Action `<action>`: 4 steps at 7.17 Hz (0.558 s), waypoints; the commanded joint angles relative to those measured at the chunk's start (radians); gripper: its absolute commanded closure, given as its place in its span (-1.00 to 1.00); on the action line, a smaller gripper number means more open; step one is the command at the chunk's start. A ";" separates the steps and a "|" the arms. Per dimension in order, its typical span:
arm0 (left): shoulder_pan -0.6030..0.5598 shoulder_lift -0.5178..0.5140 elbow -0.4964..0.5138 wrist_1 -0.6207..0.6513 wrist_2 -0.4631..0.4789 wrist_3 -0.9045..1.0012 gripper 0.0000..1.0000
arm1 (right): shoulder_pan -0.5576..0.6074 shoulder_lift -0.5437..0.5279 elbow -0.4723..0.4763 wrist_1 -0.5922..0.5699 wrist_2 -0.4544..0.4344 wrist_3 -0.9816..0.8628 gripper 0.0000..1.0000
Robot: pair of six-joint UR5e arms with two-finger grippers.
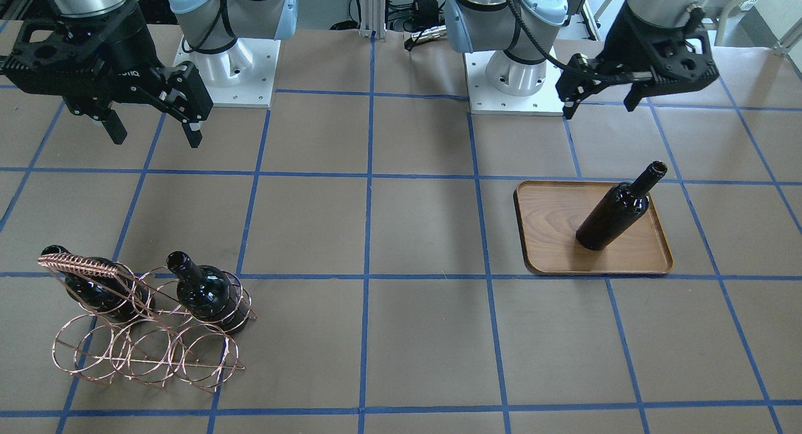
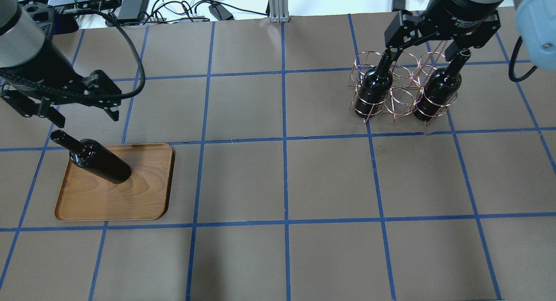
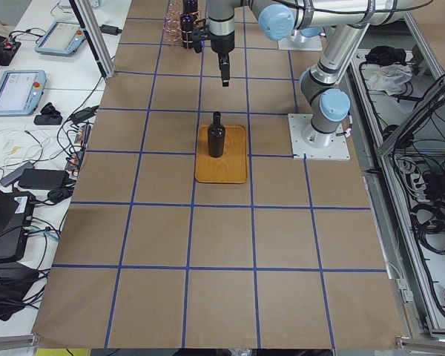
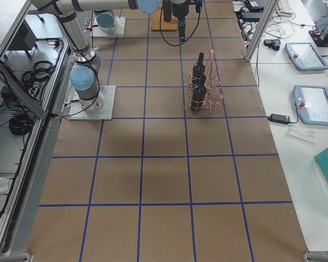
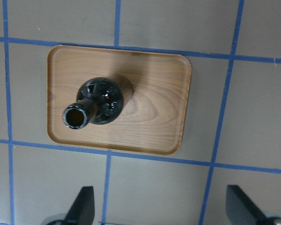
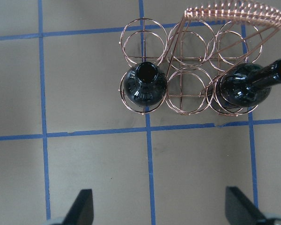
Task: Take wine from basket and place on tray
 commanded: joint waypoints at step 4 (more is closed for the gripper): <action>-0.148 0.005 0.001 0.042 -0.054 -0.028 -1.00 | 0.009 -0.002 -0.006 0.013 0.007 -0.002 -1.00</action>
